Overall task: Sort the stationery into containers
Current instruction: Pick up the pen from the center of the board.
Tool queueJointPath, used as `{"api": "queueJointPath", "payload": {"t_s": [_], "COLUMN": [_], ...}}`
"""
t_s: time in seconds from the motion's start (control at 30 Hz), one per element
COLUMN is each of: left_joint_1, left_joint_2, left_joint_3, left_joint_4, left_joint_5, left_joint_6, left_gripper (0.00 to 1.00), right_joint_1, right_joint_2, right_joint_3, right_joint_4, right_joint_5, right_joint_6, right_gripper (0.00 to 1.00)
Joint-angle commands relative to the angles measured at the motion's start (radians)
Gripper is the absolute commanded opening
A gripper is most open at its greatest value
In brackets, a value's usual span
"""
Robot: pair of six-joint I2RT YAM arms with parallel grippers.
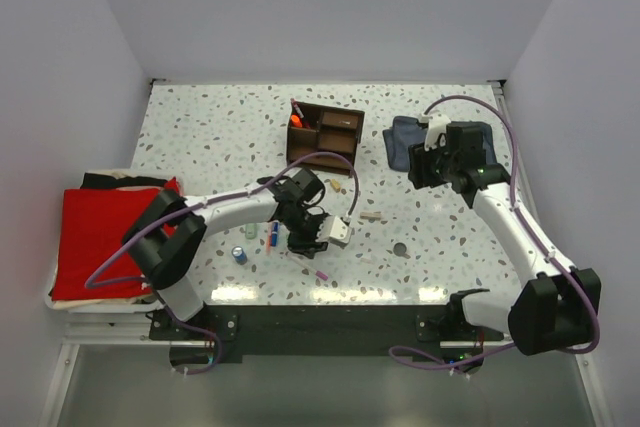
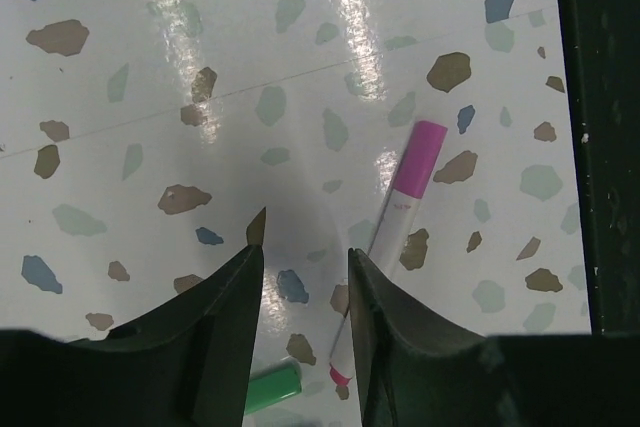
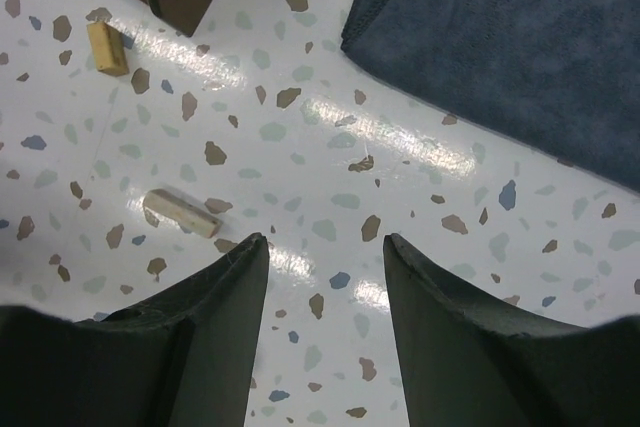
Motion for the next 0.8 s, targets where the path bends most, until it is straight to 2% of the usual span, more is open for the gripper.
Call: {"api": "queueJointPath", "payload": {"t_s": [0.0,0.37,0.63,0.77], "left_joint_1": [-0.030,-0.093,-0.139,-0.165], "left_joint_2": [0.009,-0.017,0.024,0.033], "left_joint_3": [0.033,0.005,-0.047,-0.099], "left_joint_4": [-0.002,-0.019,0.021,0.085], "left_joint_5": [-0.039,-0.030,-0.052,-0.107], "left_joint_6": [-0.024,-0.073,-0.104,-0.133], "left_gripper": [0.43,0.48,0.47,0.44], "right_joint_1": [-0.011,-0.017,-0.015,-0.017], "right_joint_2": [-0.011,-0.037,-0.046,-0.060], "right_joint_3": [0.024,-0.026,-0.046,-0.051], "right_joint_4": [0.054,0.077,0.081,0.078], "right_joint_5": [-0.017,-0.039,-0.047,-0.042], "right_joint_6": [0.013,0.016,0.015,0.007], "right_gripper": [0.54,0.54,0.54,0.54]}}
